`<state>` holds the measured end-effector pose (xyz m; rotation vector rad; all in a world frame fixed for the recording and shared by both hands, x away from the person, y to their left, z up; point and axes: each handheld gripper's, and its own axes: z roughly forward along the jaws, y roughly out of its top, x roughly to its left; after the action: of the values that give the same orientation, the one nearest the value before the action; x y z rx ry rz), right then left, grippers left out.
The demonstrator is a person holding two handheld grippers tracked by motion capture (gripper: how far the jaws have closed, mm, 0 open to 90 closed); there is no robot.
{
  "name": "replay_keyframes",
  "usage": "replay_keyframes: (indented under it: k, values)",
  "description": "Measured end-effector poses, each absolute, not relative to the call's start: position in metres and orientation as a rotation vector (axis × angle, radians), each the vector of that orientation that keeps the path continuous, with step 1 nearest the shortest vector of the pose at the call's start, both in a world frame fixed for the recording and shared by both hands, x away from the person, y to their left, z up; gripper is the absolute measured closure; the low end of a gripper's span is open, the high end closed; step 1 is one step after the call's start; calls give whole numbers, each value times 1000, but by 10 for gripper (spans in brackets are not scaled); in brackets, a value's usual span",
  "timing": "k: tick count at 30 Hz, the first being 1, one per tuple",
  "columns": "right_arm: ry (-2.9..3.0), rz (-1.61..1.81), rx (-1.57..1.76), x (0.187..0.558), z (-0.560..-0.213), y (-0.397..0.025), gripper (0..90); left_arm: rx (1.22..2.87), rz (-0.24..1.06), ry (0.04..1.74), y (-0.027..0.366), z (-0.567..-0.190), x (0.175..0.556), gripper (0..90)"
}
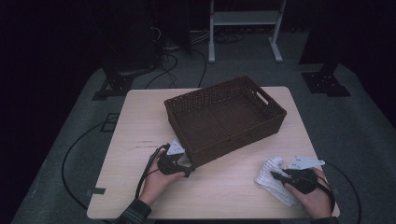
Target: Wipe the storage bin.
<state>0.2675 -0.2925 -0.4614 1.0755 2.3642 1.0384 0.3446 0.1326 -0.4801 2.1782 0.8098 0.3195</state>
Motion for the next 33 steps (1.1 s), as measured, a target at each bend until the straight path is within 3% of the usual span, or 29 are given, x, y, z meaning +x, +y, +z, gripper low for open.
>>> replay_keyframes:
  k: [33]
  values:
    - [2351, 1033, 1094, 277, -459, -296, 763, 2176, 405, 844, 123, -499, 348, 218]
